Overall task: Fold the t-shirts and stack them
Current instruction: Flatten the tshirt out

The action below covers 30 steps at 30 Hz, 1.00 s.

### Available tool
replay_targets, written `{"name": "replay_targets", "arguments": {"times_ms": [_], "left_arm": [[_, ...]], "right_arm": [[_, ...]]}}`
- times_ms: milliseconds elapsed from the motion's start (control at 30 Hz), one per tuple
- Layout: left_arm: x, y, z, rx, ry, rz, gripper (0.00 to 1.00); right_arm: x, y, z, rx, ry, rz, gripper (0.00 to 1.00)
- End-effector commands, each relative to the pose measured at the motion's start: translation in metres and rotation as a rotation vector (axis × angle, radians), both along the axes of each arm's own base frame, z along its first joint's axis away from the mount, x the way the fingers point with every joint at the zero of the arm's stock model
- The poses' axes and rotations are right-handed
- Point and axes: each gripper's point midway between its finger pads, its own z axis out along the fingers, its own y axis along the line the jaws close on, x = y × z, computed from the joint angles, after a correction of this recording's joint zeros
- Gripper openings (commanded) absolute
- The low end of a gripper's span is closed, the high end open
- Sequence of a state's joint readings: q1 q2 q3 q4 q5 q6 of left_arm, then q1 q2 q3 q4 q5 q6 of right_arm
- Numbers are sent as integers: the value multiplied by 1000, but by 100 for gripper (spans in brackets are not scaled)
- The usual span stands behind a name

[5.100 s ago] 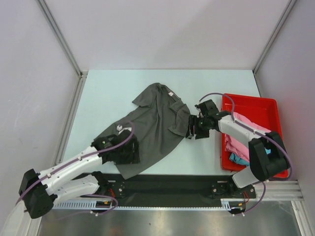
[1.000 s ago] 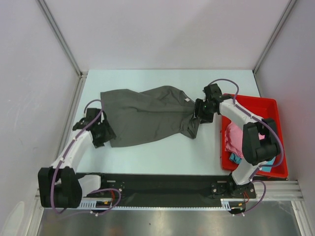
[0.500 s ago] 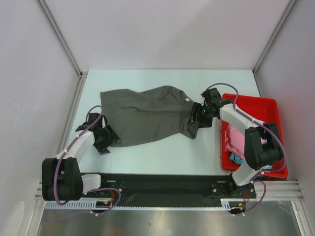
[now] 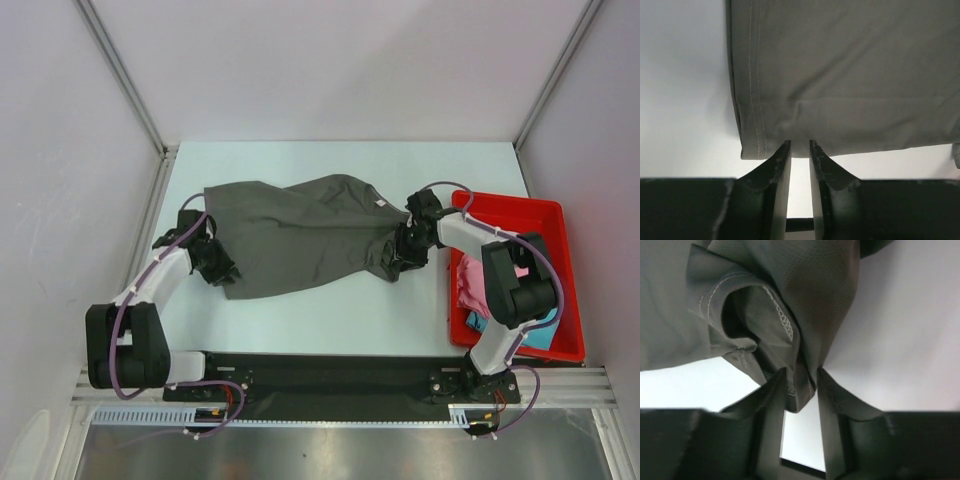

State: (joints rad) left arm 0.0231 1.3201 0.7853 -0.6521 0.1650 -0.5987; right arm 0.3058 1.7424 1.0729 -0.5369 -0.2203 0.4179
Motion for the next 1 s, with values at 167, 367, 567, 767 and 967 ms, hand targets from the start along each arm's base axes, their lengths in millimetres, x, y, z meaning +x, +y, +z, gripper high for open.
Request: {"name": "replay_targets", "arguments": {"times_ms": [167,367,567,767,967], "left_arm": [[44,7,19,40,-97,-57,0],[19,32,23,171,17,-6,77],[-8,14,-3,68,26,19,69],[-5,10,-19,43,77,-14,52],[-9,13,-9,60,60,9,4]], "right_arm": [[16,-7,9,-51,-59,-20,0],[19,-9,23,-55,-73,-7,0],[11,-4,34,-10,-84,-19,0],[3,-6,35,-10,-84,-18,0],[-1,-10,39,-8,-91,-24,0]]}}
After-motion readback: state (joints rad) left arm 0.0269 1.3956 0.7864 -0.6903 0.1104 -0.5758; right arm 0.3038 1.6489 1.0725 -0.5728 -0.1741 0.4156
